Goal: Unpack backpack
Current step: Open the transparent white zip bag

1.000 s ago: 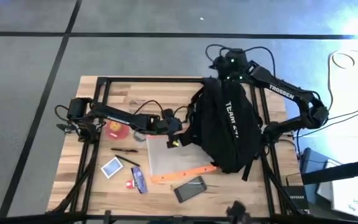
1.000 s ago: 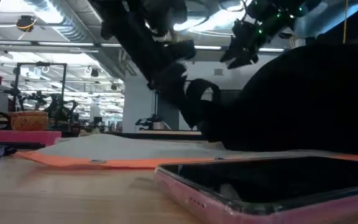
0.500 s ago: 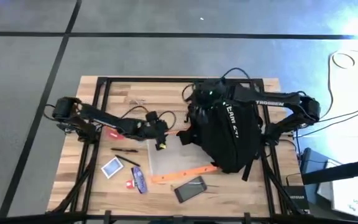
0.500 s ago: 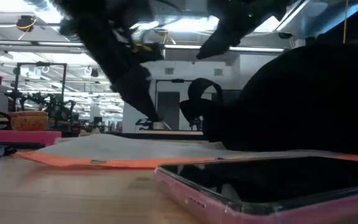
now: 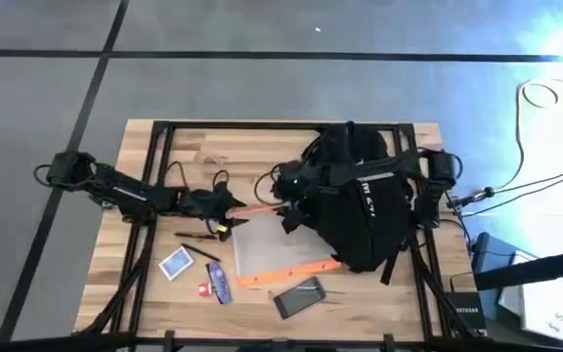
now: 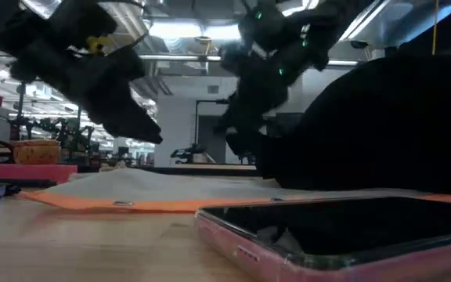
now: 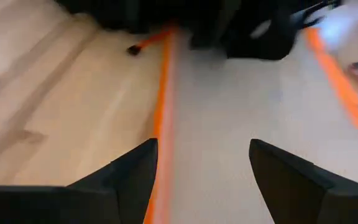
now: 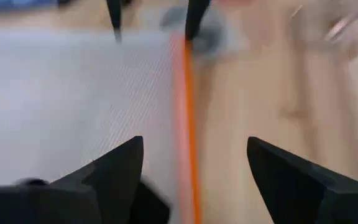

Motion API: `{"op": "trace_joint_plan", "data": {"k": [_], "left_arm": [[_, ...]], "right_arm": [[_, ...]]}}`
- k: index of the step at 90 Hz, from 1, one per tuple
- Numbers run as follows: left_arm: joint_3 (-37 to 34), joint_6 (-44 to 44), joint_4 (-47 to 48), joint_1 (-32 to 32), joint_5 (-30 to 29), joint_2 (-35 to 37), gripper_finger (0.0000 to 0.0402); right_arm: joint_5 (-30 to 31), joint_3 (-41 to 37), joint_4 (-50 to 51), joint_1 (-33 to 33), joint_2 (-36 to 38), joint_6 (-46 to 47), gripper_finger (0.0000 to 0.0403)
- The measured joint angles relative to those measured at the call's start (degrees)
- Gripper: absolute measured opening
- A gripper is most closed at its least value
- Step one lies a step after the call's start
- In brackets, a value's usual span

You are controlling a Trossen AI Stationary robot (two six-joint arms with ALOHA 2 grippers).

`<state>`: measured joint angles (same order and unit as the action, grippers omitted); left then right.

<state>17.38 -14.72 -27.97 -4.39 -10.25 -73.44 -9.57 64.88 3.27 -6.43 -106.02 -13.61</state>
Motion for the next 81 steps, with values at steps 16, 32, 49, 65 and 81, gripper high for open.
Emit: {"op": "trace_joint_plan", "data": {"k": [16,32,49,65,81], "left_arm": [[-5.08,-2.71,-10.64,-0.90,-1.96,-0.05,0.0240],[-5.48,-3.93,-10.62,-0.97,-2.91,-0.05,0.0240],[-5.50,-4.08,-10.51,-0.97,-3.02,-0.05,0.0240],[-5.48,-3.33,-9.79,-0.99,-3.26,-0.07,0.0240],[-5.48,-3.31,-9.60,-0.99,-3.33,-0.09,0.0240]], "right_arm": [[0.13,0.00,-0.45,1.86,-4.51,0.13,0.0253],[4.56,-0.02,-0.84,1.89,-7.55,3.02,0.0243],[4.25,-0.01,-3.98,1.92,-8.09,7.18,0.0234],[3.67,2.87,-5.05,2.50,-6.01,6.99,0.0223],[-2.93,9.62,0.94,2.06,-5.96,8.14,0.0208]]}}
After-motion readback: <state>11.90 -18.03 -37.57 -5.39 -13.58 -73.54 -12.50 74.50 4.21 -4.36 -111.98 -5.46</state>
